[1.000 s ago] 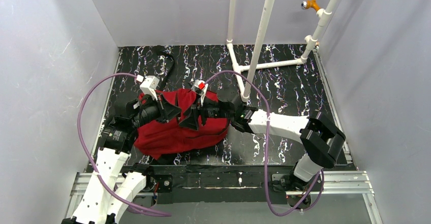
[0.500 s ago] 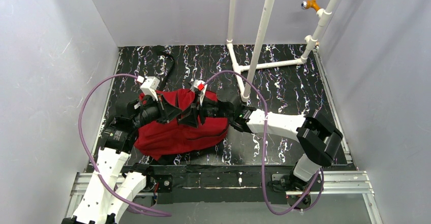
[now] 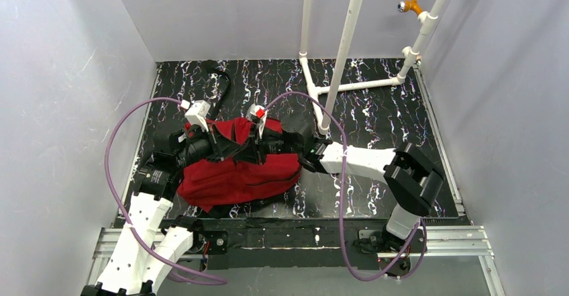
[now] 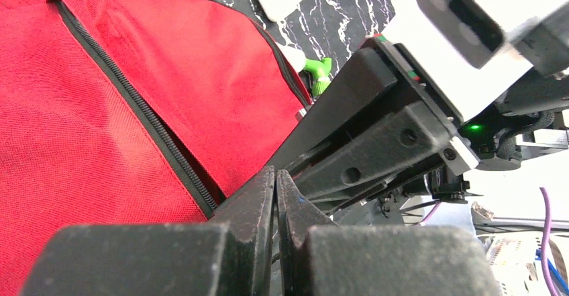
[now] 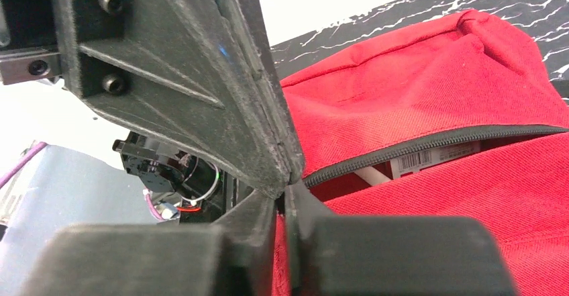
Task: Pack the student bag
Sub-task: Zip the student bag at the center of the board.
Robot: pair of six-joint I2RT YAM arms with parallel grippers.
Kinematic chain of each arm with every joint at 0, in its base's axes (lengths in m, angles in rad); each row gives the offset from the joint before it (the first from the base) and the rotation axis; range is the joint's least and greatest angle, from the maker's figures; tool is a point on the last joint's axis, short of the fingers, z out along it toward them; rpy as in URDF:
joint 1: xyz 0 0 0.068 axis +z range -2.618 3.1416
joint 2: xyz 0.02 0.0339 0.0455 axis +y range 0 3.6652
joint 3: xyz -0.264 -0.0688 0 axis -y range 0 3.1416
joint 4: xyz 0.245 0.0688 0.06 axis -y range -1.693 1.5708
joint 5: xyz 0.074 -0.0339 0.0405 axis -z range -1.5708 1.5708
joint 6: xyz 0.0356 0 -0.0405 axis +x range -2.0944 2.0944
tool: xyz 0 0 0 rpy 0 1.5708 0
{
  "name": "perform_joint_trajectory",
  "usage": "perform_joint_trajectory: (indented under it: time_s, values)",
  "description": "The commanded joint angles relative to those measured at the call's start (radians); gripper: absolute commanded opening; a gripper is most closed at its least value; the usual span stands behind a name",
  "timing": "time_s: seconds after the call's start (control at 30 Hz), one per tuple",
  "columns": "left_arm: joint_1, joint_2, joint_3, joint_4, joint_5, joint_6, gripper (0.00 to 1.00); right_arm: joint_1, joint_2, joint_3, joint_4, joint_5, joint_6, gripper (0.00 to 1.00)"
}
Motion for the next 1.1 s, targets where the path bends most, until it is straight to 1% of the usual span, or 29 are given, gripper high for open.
perform_joint_trajectory:
  time_s: [0.0,0.03,0.07,0.1,0.13,0.17,0.2,0.23,0.3,0.33,0.37,0.43,0.47,0.5,0.57,0.63,0.7,0.73,0.83,0.9,1.0,1.07]
  values:
    - [0.003,-0.010,0.025,0.034,0.021,-0.026,0.00,-0.002,0.041,0.044,0.078,-0.041,0.049,0.06]
    - [0.003,-0.010,0.027,0.030,0.011,-0.033,0.00,-0.002,0.044,0.045,0.076,-0.034,0.050,0.01]
    - [0.003,-0.009,0.035,0.014,-0.011,-0.040,0.00,-0.002,0.043,0.044,0.068,-0.020,0.050,0.01]
    - [0.003,-0.008,0.050,-0.048,-0.065,-0.048,0.06,-0.003,0.042,0.043,0.058,0.005,0.051,0.01]
    - [0.003,-0.009,0.063,-0.086,-0.147,-0.068,0.29,-0.005,0.038,0.039,0.048,0.035,0.057,0.01]
    - [0.003,-0.012,0.067,-0.137,-0.232,-0.099,0.49,-0.007,0.035,0.034,0.047,0.057,0.066,0.01]
    - [0.003,-0.015,0.064,-0.199,-0.312,-0.122,0.63,-0.013,0.035,0.032,0.048,0.083,0.084,0.01]
    - [0.003,-0.022,0.055,-0.220,-0.328,-0.130,0.70,-0.019,0.039,0.032,0.043,0.110,0.110,0.01]
    - [0.003,-0.053,0.028,-0.242,-0.331,-0.156,0.80,-0.034,0.058,0.041,0.044,0.121,0.169,0.01]
    - [0.003,-0.072,0.013,-0.252,-0.329,-0.173,0.88,-0.040,0.070,0.052,0.032,0.123,0.198,0.01]
    - [0.003,-0.092,0.000,-0.262,-0.329,-0.190,0.91,-0.045,0.082,0.069,0.010,0.127,0.225,0.01]
    - [0.003,-0.131,-0.022,-0.294,-0.346,-0.235,0.90,-0.052,0.103,0.099,-0.035,0.132,0.275,0.01]
    - [0.003,-0.147,-0.036,-0.310,-0.351,-0.268,0.85,-0.053,0.108,0.105,-0.046,0.141,0.298,0.01]
    - [0.003,-0.158,-0.050,-0.314,-0.346,-0.289,0.76,-0.053,0.110,0.105,-0.049,0.149,0.324,0.01]
    - [0.003,-0.168,-0.090,-0.287,-0.307,-0.312,0.69,-0.053,0.111,0.099,-0.041,0.148,0.355,0.01]
    - [0.003,-0.159,-0.122,-0.251,-0.270,-0.319,0.68,-0.053,0.114,0.094,-0.022,0.129,0.379,0.01]
    - [0.003,-0.138,-0.146,-0.206,-0.232,-0.312,0.75,-0.053,0.112,0.090,-0.011,0.118,0.399,0.01]
    - [0.003,-0.123,-0.157,-0.183,-0.210,-0.305,0.76,-0.053,0.109,0.090,-0.004,0.110,0.409,0.01]
    - [-0.002,-0.057,-0.171,-0.132,-0.155,-0.276,0.76,-0.050,0.097,0.087,0.018,0.098,0.442,0.01]
    - [-0.024,-0.013,-0.166,-0.128,-0.183,-0.254,0.73,-0.046,0.090,0.088,0.031,0.094,0.454,0.01]
    - [-0.097,0.008,-0.175,-0.097,-0.286,-0.235,0.68,-0.038,0.084,0.091,0.034,0.092,0.458,0.01]
    - [-0.144,0.025,-0.186,-0.056,-0.318,-0.238,0.54,-0.034,0.081,0.091,0.037,0.092,0.462,0.01]
